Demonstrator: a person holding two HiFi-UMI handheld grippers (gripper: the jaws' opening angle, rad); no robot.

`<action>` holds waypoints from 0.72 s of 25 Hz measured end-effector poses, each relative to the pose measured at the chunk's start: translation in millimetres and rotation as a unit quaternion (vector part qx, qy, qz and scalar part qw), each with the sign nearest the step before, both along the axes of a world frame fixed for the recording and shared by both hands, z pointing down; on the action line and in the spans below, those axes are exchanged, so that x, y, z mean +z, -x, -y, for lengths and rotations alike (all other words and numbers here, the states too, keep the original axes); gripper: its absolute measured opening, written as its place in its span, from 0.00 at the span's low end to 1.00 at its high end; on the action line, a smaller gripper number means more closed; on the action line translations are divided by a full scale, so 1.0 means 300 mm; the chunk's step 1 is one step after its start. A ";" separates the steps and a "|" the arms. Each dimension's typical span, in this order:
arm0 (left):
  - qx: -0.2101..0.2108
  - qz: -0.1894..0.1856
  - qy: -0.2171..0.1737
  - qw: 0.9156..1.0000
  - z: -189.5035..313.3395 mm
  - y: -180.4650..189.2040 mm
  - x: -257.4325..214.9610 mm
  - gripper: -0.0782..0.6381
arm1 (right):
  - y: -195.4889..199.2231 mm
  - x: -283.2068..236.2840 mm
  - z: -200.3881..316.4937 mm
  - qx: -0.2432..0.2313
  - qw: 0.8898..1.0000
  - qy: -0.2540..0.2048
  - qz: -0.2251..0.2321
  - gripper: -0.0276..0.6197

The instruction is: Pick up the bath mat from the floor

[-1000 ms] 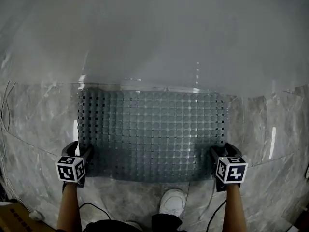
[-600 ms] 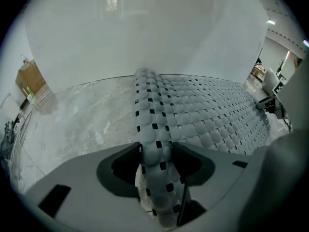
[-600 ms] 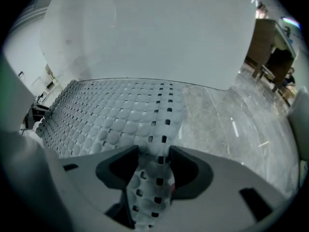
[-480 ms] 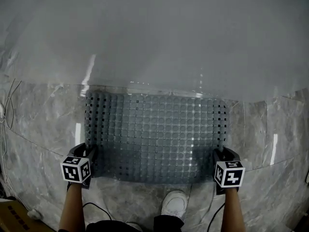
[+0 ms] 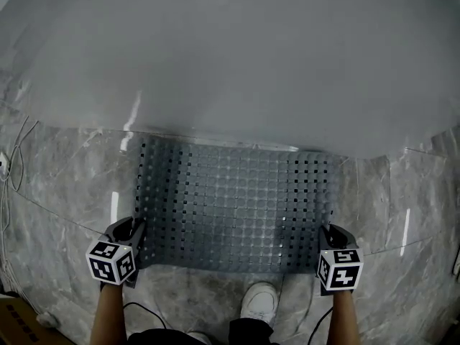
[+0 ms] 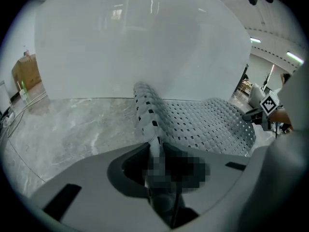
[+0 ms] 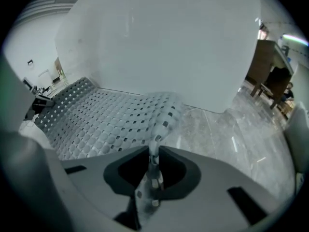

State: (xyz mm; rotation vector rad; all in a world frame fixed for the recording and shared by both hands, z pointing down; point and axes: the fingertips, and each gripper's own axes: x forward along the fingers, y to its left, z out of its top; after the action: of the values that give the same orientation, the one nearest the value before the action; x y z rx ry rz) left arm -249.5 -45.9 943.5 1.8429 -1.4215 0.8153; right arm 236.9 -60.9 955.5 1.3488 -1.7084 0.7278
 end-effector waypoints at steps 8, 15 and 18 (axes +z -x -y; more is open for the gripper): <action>0.018 0.006 -0.025 1.000 0.006 -0.077 -0.315 0.22 | 0.077 -0.293 -0.021 -0.032 0.999 -0.021 -0.021 0.16; 0.016 0.008 -0.042 0.999 -0.079 -0.086 -0.850 0.22 | 0.065 -0.822 -0.087 -0.032 0.998 -0.035 -0.031 0.16; 0.013 0.005 -0.056 0.998 -0.095 -0.090 -1.124 0.22 | 0.063 -1.114 -0.119 -0.024 0.998 -0.048 -0.028 0.16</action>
State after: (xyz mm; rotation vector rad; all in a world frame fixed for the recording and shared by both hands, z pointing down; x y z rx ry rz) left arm -222.4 -17.3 606.2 1.9480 -1.4794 0.7731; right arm 217.9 -25.1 621.3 1.3750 -1.7436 0.5812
